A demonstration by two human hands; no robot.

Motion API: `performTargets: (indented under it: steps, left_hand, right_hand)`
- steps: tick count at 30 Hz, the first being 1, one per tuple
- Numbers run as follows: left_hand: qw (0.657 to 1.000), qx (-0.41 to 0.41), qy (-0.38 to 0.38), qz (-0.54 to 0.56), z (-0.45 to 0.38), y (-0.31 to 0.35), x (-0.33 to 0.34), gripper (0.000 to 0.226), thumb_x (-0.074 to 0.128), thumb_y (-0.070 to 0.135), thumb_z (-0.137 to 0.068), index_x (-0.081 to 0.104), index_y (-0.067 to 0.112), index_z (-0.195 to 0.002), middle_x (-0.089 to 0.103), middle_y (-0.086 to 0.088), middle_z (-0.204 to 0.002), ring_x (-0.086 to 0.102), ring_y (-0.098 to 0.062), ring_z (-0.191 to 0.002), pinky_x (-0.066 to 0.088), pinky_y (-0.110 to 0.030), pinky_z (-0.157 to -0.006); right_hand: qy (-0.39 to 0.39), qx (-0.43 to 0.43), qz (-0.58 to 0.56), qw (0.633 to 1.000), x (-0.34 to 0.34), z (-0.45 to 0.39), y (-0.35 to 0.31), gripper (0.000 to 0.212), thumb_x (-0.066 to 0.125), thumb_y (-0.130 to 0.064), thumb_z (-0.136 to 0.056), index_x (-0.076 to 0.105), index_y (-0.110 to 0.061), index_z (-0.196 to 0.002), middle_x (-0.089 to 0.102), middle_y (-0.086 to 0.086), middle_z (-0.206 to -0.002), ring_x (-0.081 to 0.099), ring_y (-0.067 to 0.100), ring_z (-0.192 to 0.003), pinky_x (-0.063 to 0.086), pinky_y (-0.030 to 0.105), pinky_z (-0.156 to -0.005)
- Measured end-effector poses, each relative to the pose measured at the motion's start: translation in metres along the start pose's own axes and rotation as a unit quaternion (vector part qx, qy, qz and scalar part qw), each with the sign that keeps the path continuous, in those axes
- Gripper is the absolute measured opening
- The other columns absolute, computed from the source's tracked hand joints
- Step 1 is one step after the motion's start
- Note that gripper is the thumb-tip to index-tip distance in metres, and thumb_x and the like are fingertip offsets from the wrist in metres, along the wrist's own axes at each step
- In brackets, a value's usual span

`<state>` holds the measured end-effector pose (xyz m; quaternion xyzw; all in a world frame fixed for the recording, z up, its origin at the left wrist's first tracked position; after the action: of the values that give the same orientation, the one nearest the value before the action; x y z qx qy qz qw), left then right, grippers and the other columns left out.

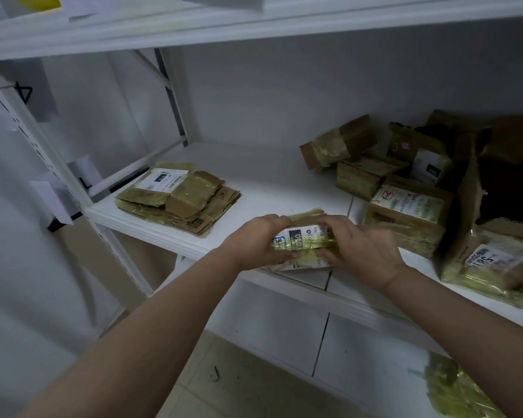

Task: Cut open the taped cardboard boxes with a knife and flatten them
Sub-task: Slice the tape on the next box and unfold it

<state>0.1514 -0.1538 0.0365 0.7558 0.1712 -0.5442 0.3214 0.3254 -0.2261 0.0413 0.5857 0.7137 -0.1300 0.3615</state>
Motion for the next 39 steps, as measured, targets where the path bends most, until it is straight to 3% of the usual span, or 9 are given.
performTargets:
  steps: [4,9,14,17,20,24,28,32,39]
  left_hand:
    - [0.999,0.003,0.029,-0.025,0.010,0.011,0.002,0.054,0.076,0.032,-0.077,0.060,0.020,-0.127,0.069,-0.003,-0.114,0.064,-0.024,-0.097,0.053,-0.037,-0.078]
    - [0.995,0.000,-0.010,-0.096,0.022,0.026,0.009,0.063,0.073,0.034,-0.079,0.051,0.020,-0.136,0.059,-0.001,-0.132,0.060,-0.022,-0.110,0.049,-0.029,-0.083]
    - [0.989,-0.024,-0.109,-0.095,0.034,0.034,0.018,0.072,0.063,0.040,-0.087,0.036,0.016,-0.149,0.031,-0.004,-0.156,0.025,-0.015,-0.145,0.027,-0.032,-0.116]
    - [0.993,-0.057,-0.095,0.029,0.031,0.025,0.002,0.048,0.059,0.045,-0.090,0.064,0.015,-0.127,0.056,-0.002,-0.137,0.046,-0.013,-0.132,0.036,-0.028,-0.109]
    - [0.983,-0.109,-0.034,0.145,0.029,0.020,-0.010,0.035,0.056,0.043,-0.094,0.070,0.015,-0.080,0.068,0.001,-0.083,0.061,-0.016,-0.083,0.045,-0.031,-0.077]
    - [0.992,-0.101,0.028,0.072,0.026,0.027,-0.004,0.032,0.058,0.030,-0.095,0.059,0.021,-0.126,0.067,0.002,-0.111,0.061,-0.017,-0.101,0.045,-0.024,-0.082]
    - [0.997,-0.067,0.040,-0.010,0.028,0.032,0.016,0.037,0.045,0.029,-0.102,0.053,0.024,-0.138,0.053,0.002,-0.141,0.047,-0.020,-0.132,0.037,-0.028,-0.102]
    - [0.988,-0.089,-0.010,0.124,0.037,0.026,0.030,0.047,0.045,0.030,-0.101,0.038,0.023,-0.147,0.030,0.001,-0.156,0.002,-0.018,-0.149,0.013,-0.035,-0.120]
    - [0.995,-0.049,-0.032,0.086,0.037,0.018,0.031,0.054,0.049,0.018,-0.100,0.029,0.021,-0.150,0.024,-0.002,-0.158,0.005,-0.022,-0.149,0.010,-0.036,-0.120]
  right_hand:
    - [0.011,-0.031,0.019,0.999,0.000,0.006,-0.005,0.038,0.050,-0.040,-0.077,0.055,-0.014,-0.105,0.071,0.000,-0.091,0.054,0.017,-0.039,0.022,0.016,-0.039]
    - [0.026,-0.048,0.001,0.999,-0.004,0.024,-0.018,0.036,0.050,-0.030,-0.074,0.072,-0.008,-0.092,0.072,0.008,-0.091,0.053,0.020,-0.036,0.035,0.020,-0.036]
    - [0.007,-0.023,-0.028,0.999,-0.014,0.044,-0.019,0.027,0.062,-0.030,-0.071,0.073,-0.010,-0.085,0.069,0.002,-0.066,0.053,0.019,-0.037,0.035,0.019,-0.037]
    - [-0.079,0.103,-0.082,0.988,-0.024,0.031,-0.011,0.030,0.050,-0.028,-0.081,0.065,-0.018,-0.105,0.067,-0.001,-0.066,0.062,0.024,-0.052,0.045,0.029,-0.043]
    - [-0.133,0.240,-0.145,0.951,-0.024,0.028,-0.004,0.039,0.056,-0.030,-0.091,0.046,-0.023,-0.128,0.068,-0.002,-0.101,0.065,0.026,-0.077,0.042,0.030,-0.059]
    - [-0.048,0.260,-0.119,0.957,-0.023,0.038,-0.009,0.031,0.071,-0.030,-0.082,0.058,-0.016,-0.106,0.057,0.005,-0.107,0.058,0.023,-0.056,0.041,0.027,-0.041]
    - [-0.008,0.158,-0.126,0.979,-0.017,0.055,-0.024,0.018,0.066,-0.033,-0.078,0.061,-0.018,-0.086,0.060,0.000,-0.087,0.050,0.017,-0.043,0.035,0.021,-0.034]
    - [-0.091,0.073,-0.210,0.971,-0.002,0.065,-0.042,0.033,0.067,-0.026,-0.073,0.067,-0.022,-0.106,0.070,-0.002,-0.100,0.060,0.018,-0.049,0.037,0.018,-0.045]
    - [-0.250,0.140,-0.241,0.927,0.020,0.080,-0.057,0.043,0.054,-0.032,-0.092,0.051,-0.027,-0.134,0.050,-0.010,-0.139,0.065,0.024,-0.095,0.048,0.031,-0.073]
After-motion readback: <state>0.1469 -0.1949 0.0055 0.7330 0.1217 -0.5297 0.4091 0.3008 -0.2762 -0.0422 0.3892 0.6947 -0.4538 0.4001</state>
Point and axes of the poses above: each hand's wrist, its own z-axis away from the middle knuckle, its own x-axis out of the palm, y = z × x, the point moved 4 cm from there along -z, towards the middle knuckle
